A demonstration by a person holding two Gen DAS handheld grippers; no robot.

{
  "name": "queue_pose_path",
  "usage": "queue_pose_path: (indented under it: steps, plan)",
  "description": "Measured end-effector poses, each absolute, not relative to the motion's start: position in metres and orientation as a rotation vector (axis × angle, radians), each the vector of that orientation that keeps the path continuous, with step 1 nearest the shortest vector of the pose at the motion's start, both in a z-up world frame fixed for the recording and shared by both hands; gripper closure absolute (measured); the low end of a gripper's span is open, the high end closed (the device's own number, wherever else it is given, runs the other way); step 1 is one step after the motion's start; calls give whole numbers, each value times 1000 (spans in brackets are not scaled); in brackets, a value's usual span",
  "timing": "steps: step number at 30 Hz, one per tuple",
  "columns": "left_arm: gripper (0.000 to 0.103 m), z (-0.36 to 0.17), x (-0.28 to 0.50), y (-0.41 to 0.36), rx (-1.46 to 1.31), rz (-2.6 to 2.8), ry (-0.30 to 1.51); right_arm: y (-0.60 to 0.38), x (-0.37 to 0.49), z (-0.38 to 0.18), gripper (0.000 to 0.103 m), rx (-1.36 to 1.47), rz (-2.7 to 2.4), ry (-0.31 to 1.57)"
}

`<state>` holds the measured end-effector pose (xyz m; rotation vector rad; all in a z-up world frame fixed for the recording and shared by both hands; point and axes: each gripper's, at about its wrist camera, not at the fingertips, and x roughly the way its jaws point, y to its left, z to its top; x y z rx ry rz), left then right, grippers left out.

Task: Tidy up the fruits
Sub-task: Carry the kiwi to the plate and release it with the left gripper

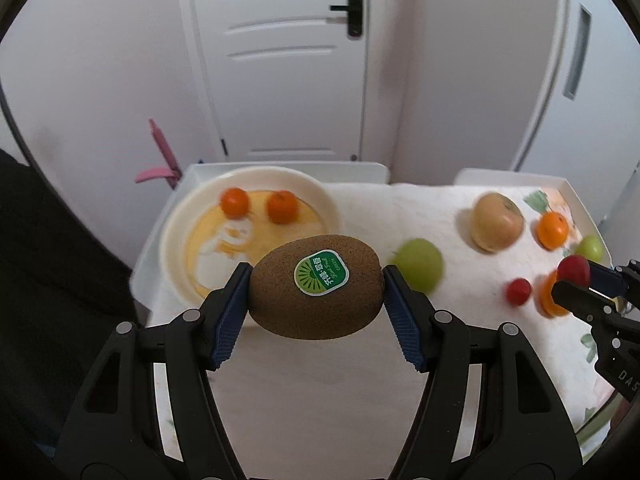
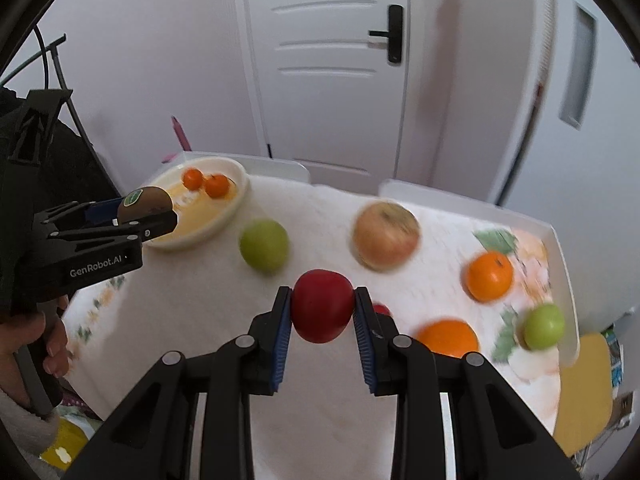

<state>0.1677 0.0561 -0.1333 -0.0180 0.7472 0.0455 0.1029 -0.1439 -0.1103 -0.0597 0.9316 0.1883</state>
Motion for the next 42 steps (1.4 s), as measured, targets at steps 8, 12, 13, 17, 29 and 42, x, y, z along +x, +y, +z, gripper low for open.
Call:
queue_pose_path:
  steps: [8,12,13,17,29,42]
  plan:
    - [34,-135,186,120,-35,99,759,-92,147,-108,75,-73,270,925]
    - [34,-143,199,144,-23,106,769,-66,171,-115,75,-70,303,930]
    - [34,-147,205,151,-15,103,772,-59,177,-117,75,-65,310,934]
    - [34,-159,221,165,20,86,779,-36,198,-129,75,-52,327,950]
    - [33,-193,279,175,133,6,808,-6,241,-161,75,-35,296,1007]
    - [0,-178,261,171,158,6,765,-12,259,-157,75,-26,288,1013]
